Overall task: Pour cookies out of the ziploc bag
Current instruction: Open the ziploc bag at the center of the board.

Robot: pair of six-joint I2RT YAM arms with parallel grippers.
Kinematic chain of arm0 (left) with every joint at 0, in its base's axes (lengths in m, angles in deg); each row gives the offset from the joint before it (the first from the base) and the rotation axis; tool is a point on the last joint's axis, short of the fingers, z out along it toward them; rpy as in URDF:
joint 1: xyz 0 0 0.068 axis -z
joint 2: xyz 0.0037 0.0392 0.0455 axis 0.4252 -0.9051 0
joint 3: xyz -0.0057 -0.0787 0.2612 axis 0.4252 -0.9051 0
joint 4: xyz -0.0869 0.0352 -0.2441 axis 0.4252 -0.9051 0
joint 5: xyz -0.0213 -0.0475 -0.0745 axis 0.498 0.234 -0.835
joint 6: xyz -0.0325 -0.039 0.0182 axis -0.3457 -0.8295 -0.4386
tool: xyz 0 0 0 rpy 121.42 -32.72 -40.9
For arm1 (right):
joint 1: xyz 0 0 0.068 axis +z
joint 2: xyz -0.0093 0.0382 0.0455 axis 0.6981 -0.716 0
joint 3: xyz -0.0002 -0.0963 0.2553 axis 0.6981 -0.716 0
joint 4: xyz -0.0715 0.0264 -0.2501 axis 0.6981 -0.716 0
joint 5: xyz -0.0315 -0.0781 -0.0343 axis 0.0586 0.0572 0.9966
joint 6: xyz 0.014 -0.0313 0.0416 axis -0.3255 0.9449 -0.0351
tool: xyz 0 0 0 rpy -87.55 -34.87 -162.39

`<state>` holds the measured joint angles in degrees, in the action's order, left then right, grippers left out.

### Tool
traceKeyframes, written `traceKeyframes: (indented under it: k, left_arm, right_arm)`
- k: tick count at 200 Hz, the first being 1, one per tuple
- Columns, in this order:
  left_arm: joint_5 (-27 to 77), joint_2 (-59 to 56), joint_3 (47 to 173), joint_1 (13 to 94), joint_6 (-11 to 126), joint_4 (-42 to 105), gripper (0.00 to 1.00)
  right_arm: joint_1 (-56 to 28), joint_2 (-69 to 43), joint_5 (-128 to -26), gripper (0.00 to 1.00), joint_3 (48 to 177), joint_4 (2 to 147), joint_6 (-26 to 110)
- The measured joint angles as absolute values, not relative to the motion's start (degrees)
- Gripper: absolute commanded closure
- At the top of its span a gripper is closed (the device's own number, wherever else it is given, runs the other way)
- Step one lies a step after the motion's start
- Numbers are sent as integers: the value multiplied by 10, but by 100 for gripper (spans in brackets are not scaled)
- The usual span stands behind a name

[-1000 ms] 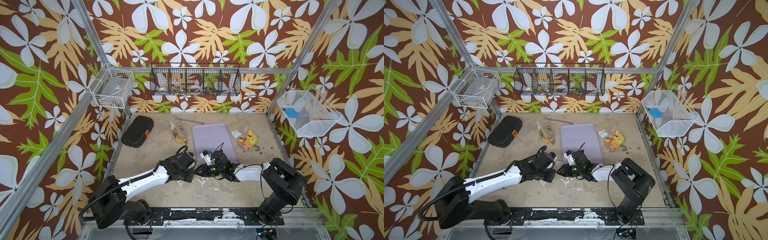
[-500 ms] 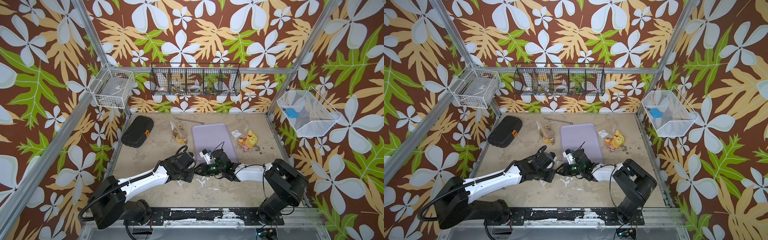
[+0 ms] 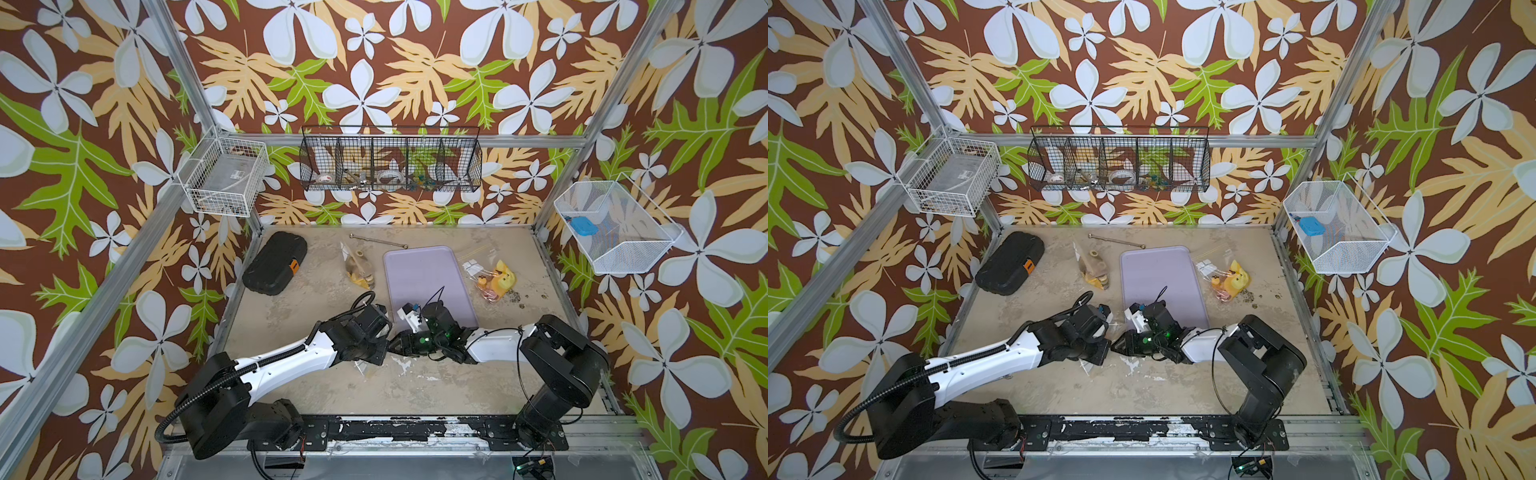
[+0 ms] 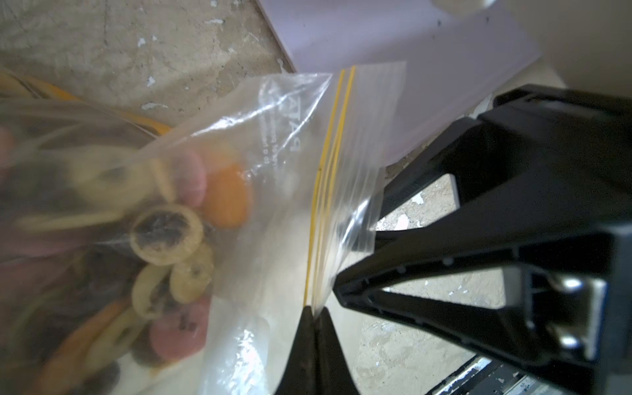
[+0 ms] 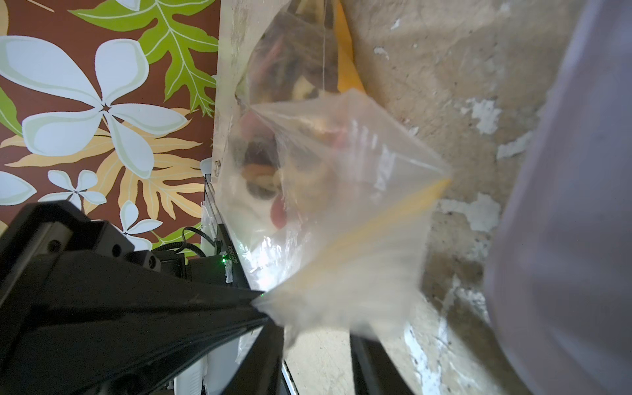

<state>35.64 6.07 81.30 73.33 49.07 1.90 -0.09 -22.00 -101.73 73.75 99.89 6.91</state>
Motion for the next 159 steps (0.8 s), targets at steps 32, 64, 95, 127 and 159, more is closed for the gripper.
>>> traceKeyframes:
  k: [32,64,95,127,159]
  left_arm:
    - [356,64,813,733,491,19,97]
    - [356,64,813,733,491,19,97]
    - [358,64,813,733,491,14,98]
    - [360,64,813,733,491,14,99]
    - [366,63,813,733,491,13,100]
  right_arm:
    - [-1,-229,-1021,65,747,1005,61]
    - [0,-236,-1025,67,751,1012,55]
    - [3,-244,-1033,71,755,1018,44]
    - [4,-245,-1041,81,755,1029,40]
    - [4,-246,-1049,88,754,1040,30]
